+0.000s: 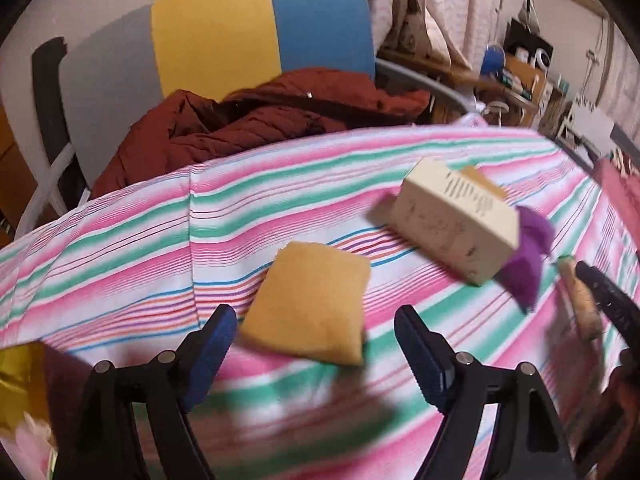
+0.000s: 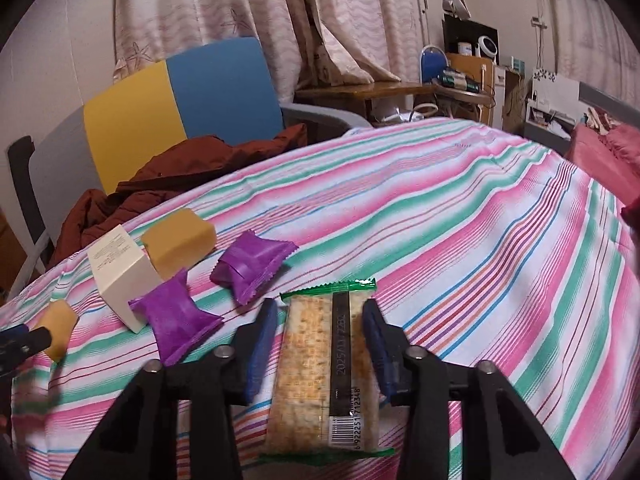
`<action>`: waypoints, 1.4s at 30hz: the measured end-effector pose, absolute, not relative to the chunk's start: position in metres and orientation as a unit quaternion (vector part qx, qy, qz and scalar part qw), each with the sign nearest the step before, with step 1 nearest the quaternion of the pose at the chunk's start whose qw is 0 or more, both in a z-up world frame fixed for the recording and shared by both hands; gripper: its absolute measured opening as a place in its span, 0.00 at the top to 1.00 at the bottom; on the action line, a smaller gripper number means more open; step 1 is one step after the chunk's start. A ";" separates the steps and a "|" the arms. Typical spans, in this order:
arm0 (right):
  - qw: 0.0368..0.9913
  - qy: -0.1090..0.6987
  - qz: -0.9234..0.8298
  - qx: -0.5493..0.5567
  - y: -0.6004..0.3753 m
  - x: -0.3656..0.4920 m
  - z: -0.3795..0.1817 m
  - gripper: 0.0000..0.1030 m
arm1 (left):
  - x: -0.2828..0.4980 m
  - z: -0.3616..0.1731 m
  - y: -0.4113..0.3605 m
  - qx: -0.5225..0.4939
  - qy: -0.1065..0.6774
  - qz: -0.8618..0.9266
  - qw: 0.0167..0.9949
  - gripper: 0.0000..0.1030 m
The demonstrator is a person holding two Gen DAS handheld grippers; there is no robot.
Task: Organize objects
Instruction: 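Grasp the cracker package with the right tool while the left tool grasps a yellow sponge, then carry the cracker package and yellow sponge over the gold tin with both tools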
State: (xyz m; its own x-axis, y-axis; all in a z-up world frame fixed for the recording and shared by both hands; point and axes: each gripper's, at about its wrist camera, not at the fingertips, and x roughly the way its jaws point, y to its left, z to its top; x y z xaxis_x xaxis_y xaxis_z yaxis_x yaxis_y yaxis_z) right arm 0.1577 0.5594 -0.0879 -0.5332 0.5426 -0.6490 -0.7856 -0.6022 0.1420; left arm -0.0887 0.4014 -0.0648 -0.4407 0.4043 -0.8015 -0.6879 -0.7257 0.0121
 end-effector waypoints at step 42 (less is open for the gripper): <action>0.356 0.143 0.897 -0.220 0.516 0.162 -0.063 0.55 | 0.025 -0.054 0.329 -0.268 0.112 0.883 0.368 0.43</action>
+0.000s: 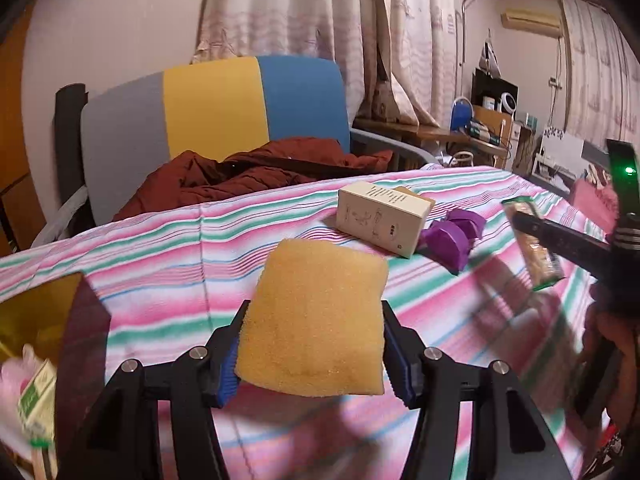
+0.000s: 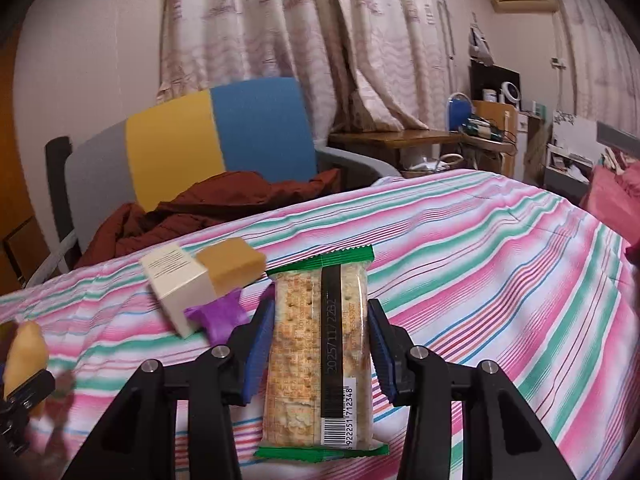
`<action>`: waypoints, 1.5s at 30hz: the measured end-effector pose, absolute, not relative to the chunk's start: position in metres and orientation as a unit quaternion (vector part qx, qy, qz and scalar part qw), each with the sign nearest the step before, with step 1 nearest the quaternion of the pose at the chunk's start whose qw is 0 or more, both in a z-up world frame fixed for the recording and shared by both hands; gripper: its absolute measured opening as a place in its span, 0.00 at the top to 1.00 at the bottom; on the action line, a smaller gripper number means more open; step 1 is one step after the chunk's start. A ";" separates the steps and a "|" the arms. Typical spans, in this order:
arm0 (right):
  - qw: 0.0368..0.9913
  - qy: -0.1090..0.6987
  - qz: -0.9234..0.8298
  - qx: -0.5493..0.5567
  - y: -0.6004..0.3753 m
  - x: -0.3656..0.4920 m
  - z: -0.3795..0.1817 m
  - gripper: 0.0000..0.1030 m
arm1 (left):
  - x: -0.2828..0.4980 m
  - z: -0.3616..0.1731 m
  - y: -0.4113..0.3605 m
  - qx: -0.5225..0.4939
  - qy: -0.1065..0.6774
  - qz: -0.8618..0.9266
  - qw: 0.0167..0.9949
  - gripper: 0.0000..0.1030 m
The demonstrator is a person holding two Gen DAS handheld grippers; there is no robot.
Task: Organize objects
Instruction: 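Carry the cracker package and yellow sponge over the gold tin with both tools, then lower the crackers and sponge into the tin and open both tools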
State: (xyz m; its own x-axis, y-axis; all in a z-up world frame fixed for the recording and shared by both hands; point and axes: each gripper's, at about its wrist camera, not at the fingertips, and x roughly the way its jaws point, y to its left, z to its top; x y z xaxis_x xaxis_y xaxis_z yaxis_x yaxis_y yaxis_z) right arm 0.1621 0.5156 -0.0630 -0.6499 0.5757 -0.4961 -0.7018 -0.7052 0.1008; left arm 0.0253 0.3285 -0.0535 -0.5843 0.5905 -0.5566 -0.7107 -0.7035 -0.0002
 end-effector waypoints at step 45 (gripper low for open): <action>-0.041 0.114 0.922 -0.366 0.202 -0.079 -0.038 0.31 | -0.036 -0.021 0.028 -0.308 -0.100 0.928 0.186 0.42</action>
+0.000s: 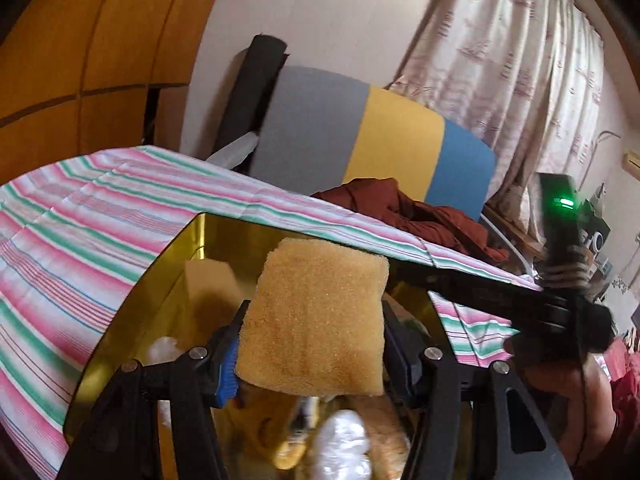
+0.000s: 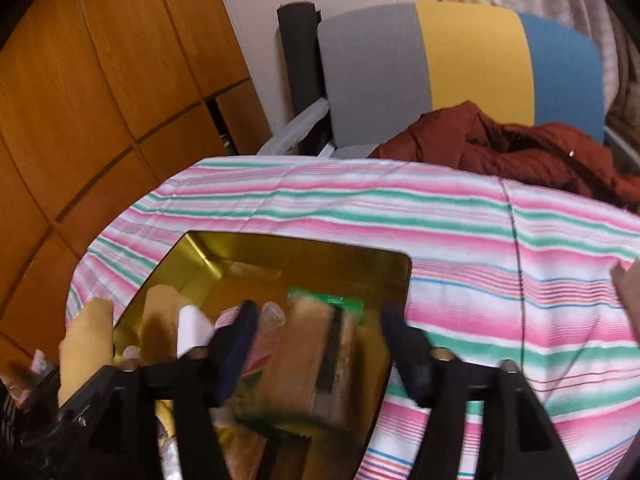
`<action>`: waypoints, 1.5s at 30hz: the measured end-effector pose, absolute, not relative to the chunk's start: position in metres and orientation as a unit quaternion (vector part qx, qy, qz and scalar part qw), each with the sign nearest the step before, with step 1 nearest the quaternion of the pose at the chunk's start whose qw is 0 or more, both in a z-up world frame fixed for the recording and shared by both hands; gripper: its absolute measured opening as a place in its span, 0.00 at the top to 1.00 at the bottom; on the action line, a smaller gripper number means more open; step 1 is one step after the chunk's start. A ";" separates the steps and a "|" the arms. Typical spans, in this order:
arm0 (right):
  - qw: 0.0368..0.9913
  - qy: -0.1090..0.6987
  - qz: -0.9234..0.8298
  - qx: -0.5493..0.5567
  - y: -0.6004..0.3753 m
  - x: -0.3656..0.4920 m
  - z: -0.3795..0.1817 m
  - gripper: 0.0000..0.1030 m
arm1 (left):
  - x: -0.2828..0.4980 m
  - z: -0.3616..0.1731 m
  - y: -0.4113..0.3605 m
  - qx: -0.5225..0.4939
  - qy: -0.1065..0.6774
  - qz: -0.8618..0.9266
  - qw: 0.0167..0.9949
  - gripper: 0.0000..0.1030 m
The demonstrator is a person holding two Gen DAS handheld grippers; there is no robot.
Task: Organize objects
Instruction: 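Lower the crackers and sponge into the tin and open both tools, then move both tools back toward the cream box and purple packets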
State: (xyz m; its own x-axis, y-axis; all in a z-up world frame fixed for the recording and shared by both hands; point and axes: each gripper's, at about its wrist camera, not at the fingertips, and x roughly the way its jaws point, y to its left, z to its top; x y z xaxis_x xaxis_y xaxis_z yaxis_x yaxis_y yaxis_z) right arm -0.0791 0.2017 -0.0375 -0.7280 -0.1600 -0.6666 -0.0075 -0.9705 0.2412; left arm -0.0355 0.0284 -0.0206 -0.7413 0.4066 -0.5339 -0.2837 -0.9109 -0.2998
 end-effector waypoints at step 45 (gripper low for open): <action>0.023 -0.231 -0.917 0.325 0.271 0.067 -0.054 0.19 | -0.036 0.004 0.118 -0.342 -0.020 0.913 0.224 0.17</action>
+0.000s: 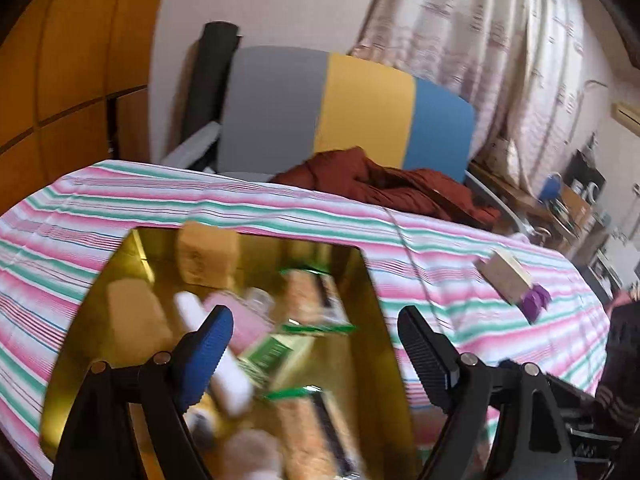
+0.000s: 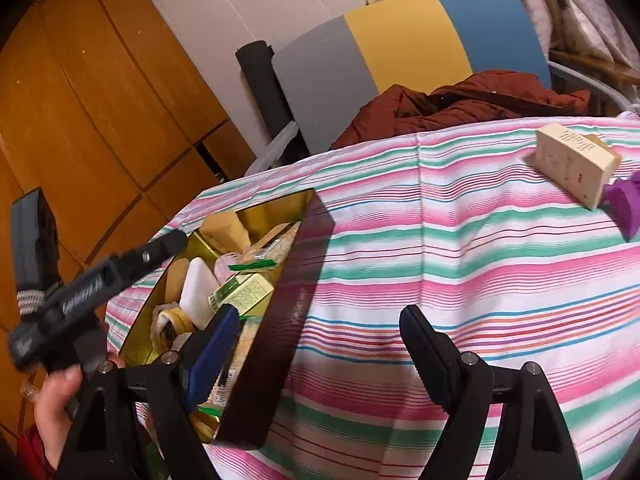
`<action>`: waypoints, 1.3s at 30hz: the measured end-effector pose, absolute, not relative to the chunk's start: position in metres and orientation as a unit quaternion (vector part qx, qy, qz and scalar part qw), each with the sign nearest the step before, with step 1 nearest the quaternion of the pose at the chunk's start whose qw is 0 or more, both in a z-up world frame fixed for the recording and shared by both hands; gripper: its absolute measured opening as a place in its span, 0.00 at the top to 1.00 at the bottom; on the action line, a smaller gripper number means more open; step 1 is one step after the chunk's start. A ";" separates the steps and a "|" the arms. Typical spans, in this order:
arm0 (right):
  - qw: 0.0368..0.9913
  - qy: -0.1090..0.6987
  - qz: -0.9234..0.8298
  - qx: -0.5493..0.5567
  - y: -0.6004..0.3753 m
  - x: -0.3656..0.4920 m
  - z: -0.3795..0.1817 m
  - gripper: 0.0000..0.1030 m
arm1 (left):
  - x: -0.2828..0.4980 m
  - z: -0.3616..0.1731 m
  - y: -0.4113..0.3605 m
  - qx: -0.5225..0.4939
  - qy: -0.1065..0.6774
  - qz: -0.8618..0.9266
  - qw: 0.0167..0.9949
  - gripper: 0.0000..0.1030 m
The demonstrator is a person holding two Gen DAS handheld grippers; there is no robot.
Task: Organize objects
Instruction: 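Move both tools back toward the cream box and purple packets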
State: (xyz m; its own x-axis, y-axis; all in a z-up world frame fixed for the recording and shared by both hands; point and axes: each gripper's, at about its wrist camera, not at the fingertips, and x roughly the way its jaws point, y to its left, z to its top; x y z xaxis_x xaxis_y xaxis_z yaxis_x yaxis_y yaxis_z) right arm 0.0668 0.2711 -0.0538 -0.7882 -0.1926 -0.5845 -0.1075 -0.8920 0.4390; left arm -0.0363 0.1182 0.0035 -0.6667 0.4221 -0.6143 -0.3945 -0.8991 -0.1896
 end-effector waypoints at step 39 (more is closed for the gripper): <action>-0.159 -0.188 -0.903 0.351 0.527 0.003 -0.051 0.17 | 0.059 -0.053 0.246 -0.442 0.054 0.824 0.351 0.17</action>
State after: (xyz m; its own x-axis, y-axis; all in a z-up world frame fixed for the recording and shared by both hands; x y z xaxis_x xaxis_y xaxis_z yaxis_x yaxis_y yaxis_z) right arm 0.0035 0.5270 -0.0514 -0.7027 0.1559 -0.6942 -0.4201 -0.8784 0.2280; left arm 0.0594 0.2457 -0.0526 -0.3633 0.5308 -0.7657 -0.6259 -0.7478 -0.2215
